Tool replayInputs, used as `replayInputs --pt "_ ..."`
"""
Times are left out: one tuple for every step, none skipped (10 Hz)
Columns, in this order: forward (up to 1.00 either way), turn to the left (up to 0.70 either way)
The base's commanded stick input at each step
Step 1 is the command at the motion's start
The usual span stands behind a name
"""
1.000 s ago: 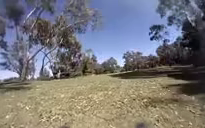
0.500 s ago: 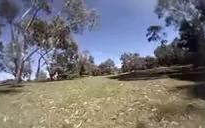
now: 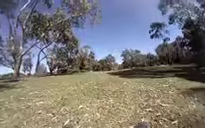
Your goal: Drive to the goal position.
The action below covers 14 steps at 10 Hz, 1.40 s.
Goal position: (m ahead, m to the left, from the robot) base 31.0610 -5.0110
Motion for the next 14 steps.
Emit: replayInputs --pt "1.0 0.0" --pt "1.0 0.0" --pt "1.0 0.0" --pt "1.0 0.0" --pt "1.0 0.0" --pt "1.0 0.0" --pt "1.0 0.0" --pt "1.0 0.0" --pt "1.0 0.0" --pt "1.0 0.0" --pt "1.0 0.0" --pt "1.0 0.0" --pt "1.0 0.0" --pt "1.0 0.0"
